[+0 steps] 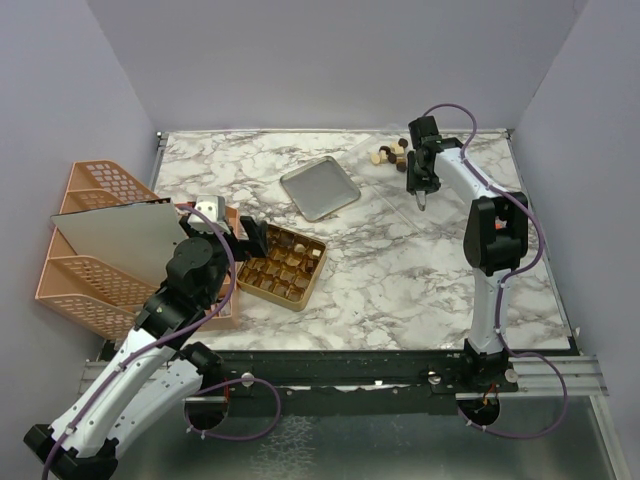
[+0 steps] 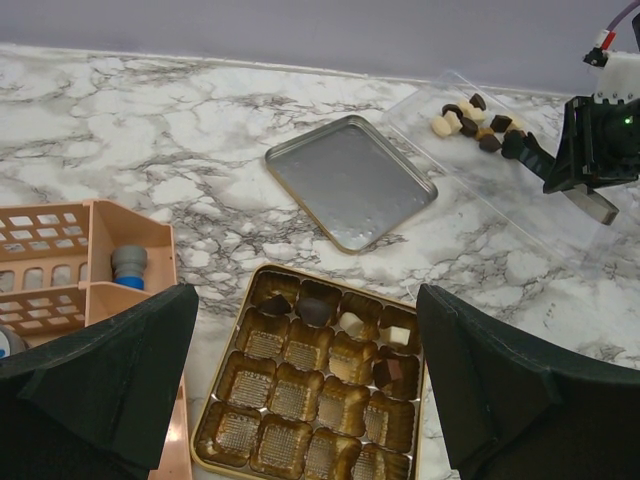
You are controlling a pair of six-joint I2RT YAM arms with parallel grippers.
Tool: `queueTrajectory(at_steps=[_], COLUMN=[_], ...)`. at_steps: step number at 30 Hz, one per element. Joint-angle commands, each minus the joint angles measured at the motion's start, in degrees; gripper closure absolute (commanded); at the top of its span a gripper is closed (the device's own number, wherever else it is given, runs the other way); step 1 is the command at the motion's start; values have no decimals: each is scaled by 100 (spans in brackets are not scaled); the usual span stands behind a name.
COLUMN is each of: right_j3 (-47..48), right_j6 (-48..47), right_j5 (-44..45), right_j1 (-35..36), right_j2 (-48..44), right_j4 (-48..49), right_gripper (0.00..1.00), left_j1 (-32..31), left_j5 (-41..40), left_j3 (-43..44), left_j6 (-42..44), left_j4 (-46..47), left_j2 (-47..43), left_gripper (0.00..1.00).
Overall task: Pack the chocolate
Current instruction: Pick up the fake chocolate from the plate.
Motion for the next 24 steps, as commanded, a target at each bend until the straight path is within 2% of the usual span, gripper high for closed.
queueTrajectory(at_steps=[1, 9, 18, 24], right_j3=[10, 189, -456, -902], right_j6=[36, -122, -24, 18], right_j5=[-194, 143, -224, -408], right_j1=[-26, -23, 32, 334], right_j2=[100, 113, -660, -1216], right_j4=[185, -129, -57, -123], right_gripper=[62, 72, 75, 77], left_j1=[-19, -19, -19, -19], left_j5=[-129, -175, -287, -392], left_j3=[-34, -50, -50, -27], left_j6=[64, 68, 83, 94], left_j4=[21, 33, 32, 17], left_j2=[-125, -175, -226, -254], left_gripper=[1, 1, 1, 1])
